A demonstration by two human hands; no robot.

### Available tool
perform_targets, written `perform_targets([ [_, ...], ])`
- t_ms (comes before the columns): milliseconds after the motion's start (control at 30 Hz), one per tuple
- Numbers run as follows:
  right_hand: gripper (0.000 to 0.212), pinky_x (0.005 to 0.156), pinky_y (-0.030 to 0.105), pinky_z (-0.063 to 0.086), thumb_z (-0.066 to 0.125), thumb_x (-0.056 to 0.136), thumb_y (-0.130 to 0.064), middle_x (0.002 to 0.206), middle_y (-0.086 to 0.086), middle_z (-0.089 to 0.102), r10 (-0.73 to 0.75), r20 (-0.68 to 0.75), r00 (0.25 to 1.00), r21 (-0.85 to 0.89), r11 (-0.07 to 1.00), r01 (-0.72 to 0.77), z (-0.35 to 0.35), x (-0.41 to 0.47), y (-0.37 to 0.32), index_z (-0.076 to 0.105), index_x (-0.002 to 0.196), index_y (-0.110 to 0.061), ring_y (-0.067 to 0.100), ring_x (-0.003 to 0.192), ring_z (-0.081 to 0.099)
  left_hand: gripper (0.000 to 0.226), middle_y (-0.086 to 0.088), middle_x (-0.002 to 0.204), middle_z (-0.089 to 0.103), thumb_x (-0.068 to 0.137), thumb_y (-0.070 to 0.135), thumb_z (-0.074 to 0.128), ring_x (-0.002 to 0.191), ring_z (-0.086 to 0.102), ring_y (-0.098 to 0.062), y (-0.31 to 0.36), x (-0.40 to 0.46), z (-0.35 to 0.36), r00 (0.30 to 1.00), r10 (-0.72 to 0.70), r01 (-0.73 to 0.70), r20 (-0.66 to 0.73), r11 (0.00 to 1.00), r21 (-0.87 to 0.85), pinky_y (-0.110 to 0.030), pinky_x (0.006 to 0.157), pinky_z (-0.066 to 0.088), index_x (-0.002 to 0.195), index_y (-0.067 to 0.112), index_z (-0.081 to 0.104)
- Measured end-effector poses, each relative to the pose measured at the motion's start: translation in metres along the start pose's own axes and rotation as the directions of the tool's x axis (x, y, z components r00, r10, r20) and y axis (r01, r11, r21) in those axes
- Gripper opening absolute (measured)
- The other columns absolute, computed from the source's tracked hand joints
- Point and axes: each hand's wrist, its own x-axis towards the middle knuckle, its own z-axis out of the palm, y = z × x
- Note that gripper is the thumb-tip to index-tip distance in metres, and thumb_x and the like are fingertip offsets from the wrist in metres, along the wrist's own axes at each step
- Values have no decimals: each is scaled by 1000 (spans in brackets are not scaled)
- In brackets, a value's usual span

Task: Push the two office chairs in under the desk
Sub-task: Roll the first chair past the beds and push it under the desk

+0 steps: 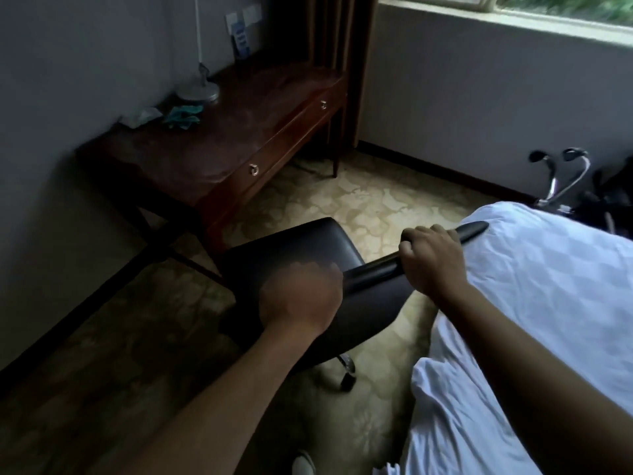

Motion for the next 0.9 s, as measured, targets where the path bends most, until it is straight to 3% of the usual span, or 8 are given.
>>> perform_targets([
  [133,38,101,41,27,27,82,-27,90,12,65,2,-1,1000,-44,999,-2,-2,33,17,61,83,-12,31,95,55,62,-4,97,62,86,69,24,90,59,-27,45,30,14,991,67,-65,116,998,-20,-36,68,36,95,23,65],
  [333,46,102,41,26,23,80,-28,94,9,64,-70,76,995,-83,994,76,-5,95,48,65,86,-11,26,101,52,62,-7,98,63,89,66,23,89,59,-26,86,68,37,995,28,-27,98,999,-19,-35,66,33,99,20,63],
  [467,31,104,40,26,35,93,-21,99,8,63,-129,178,976,-129,980,153,-7,129,67,64,91,-10,25,106,49,63,-8,99,64,91,63,21,88,59,-25,115,84,48,995,9,-10,97,1000,14,-34,64,32,102,18,63],
  [667,21,89,40,30,41,91,-31,88,-2,50,-267,351,897,-130,935,329,0,193,95,53,78,-19,20,98,43,64,-3,92,62,90,63,15,81,58,-20,149,109,63,998,-55,53,38,997,50,-32,61,40,99,21,62],
  [767,28,79,38,33,30,87,-40,78,-2,47,-405,315,858,-1,904,427,12,204,103,44,67,-25,21,87,44,58,2,80,61,90,61,18,73,57,-17,156,117,69,980,-196,198,-28,977,74,-30,58,45,87,24,64],
  [900,37,71,37,36,22,83,-47,76,3,59,-578,303,758,52,804,592,18,214,118,44,64,-25,25,83,53,44,3,67,59,88,49,34,63,56,-18,189,125,76,920,-372,384,-124,918,98,-26,52,28,69,21,62],
])
